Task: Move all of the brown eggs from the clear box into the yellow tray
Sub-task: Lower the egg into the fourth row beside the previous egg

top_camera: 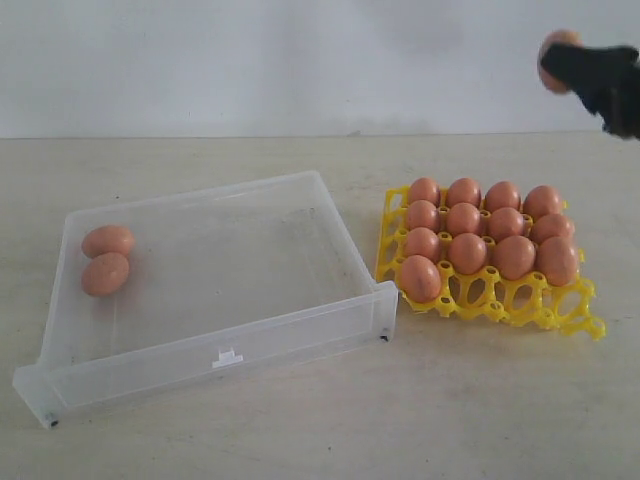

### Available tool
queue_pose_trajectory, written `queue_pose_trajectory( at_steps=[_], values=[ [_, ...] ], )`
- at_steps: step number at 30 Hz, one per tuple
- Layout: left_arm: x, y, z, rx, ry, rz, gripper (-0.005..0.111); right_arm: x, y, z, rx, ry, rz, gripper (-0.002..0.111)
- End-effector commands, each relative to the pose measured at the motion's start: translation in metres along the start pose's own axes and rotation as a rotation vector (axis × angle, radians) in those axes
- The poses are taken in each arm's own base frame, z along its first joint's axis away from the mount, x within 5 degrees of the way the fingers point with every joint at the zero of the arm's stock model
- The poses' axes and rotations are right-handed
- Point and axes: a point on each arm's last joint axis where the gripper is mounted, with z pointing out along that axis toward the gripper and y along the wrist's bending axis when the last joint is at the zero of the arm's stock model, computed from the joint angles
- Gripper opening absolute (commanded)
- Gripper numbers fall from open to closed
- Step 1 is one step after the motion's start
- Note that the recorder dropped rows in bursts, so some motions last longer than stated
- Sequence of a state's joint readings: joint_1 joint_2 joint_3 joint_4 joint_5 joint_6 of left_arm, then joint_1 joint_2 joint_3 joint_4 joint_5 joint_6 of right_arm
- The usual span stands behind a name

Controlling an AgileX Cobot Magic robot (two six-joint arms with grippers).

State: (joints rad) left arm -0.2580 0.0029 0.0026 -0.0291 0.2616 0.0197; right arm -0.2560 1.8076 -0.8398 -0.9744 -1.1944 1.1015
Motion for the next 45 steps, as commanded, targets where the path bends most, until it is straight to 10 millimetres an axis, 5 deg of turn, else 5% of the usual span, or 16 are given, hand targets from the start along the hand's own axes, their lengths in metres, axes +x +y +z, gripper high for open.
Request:
queue_pose_trajectory(
  at_steps=[1, 16, 45],
  values=[
    [-0.002, 0.000, 0.000, 0.002, -0.012, -0.007, -0.004, 0.047, 0.021, -0.024, -0.180, 0.361, -0.115, -0.001],
    [-0.002, 0.000, 0.000, 0.002, -0.012, -0.007, -0.004, 0.098, 0.034, 0.001, -0.026, 0.668, -0.333, -0.001],
    [-0.002, 0.000, 0.000, 0.002, -0.012, -0.007, -0.004, 0.101, 0.037, -0.002, -0.078, 0.704, -0.355, 0.004]
  ],
)
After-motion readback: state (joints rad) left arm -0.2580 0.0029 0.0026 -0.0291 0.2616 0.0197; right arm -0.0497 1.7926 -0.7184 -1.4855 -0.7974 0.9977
